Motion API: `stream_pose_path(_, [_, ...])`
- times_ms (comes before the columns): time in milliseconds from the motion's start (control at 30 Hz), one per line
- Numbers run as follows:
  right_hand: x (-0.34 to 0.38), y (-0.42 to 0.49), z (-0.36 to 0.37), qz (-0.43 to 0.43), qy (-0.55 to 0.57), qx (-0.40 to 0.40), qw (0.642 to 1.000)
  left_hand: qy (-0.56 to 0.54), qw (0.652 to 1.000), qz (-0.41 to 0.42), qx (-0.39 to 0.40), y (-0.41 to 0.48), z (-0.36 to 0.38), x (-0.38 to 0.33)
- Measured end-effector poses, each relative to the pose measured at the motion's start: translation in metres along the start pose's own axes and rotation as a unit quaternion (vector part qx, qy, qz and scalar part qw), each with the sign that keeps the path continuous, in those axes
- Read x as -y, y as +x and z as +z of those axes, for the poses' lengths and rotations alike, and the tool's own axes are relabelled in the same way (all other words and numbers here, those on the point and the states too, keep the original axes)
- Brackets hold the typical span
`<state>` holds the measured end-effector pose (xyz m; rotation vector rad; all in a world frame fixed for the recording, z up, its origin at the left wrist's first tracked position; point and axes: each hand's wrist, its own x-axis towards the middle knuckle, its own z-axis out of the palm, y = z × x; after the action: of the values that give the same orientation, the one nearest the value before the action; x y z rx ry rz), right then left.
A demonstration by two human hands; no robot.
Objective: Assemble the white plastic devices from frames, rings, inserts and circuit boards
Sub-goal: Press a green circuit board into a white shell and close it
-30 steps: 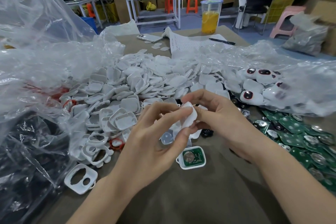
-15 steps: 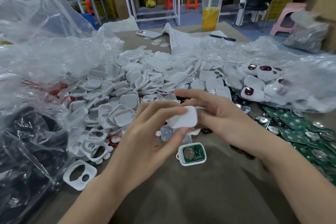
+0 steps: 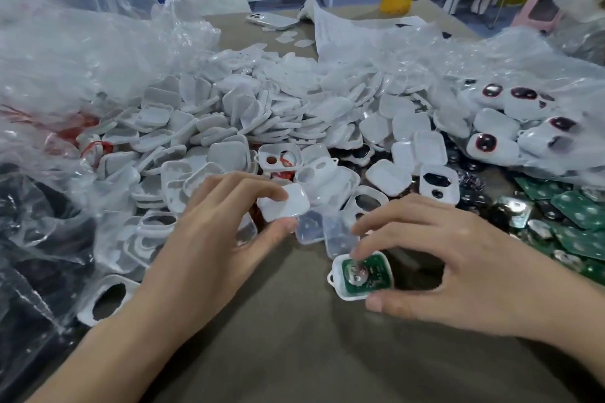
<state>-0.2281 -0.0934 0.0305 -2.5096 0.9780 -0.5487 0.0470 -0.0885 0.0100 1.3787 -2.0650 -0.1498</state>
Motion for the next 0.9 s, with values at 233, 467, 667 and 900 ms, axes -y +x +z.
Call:
stream_pose_path(233, [-0.002,0.001,0.001,-0.01,-0.014,0.02,1.0,-0.01,1.0,0.0,-0.012,0.0,0.001,0.001])
stream_pose_path(467, [-0.003,0.001,0.0,-0.015,-0.025,0.03,0.999,-0.028,1.0,-0.002,-0.003,-0.001,-0.001,-0.002])
stream_pose_path(667, [-0.002,0.0,0.0,-0.009,-0.022,0.035,0.999,-0.045,0.999,0.016,0.013,-0.003,-0.003,-0.007])
stream_pose_path(900, [-0.004,-0.001,-0.001,0.016,-0.025,0.031,0.999,-0.049,0.996,0.054,0.056,-0.008,-0.003,-0.014])
